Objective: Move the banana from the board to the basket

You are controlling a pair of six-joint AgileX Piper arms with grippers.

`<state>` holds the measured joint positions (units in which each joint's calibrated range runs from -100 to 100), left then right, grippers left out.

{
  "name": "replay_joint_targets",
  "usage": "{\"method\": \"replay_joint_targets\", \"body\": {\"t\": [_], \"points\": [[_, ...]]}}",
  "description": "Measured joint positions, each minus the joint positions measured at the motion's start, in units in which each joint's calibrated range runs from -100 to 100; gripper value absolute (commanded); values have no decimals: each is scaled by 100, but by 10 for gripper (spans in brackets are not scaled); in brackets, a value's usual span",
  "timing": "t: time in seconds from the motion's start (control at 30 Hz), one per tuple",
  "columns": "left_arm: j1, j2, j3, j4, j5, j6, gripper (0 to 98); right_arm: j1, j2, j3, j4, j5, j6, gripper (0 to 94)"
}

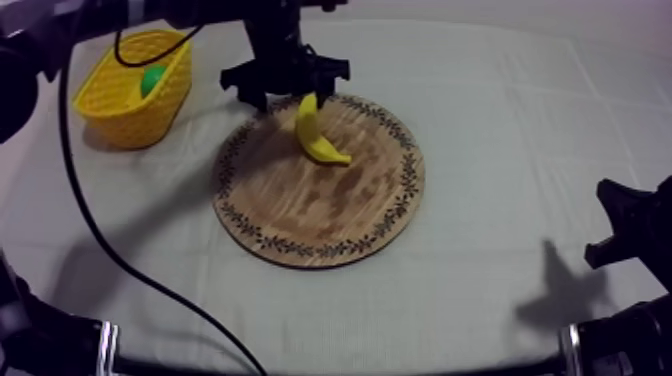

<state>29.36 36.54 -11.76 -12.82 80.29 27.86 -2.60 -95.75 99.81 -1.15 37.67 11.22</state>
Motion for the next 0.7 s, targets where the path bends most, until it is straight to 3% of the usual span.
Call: {"method": "replay_joint_targets", "body": {"t": [0.33, 0.7], "points": [[-68, 745, -530, 240, -167, -78, 716, 0, 0, 0, 0, -1, 0, 3], [-64, 1374, -793, 342, -166, -108, 716, 0, 0, 0, 0, 3, 0, 3]]}}
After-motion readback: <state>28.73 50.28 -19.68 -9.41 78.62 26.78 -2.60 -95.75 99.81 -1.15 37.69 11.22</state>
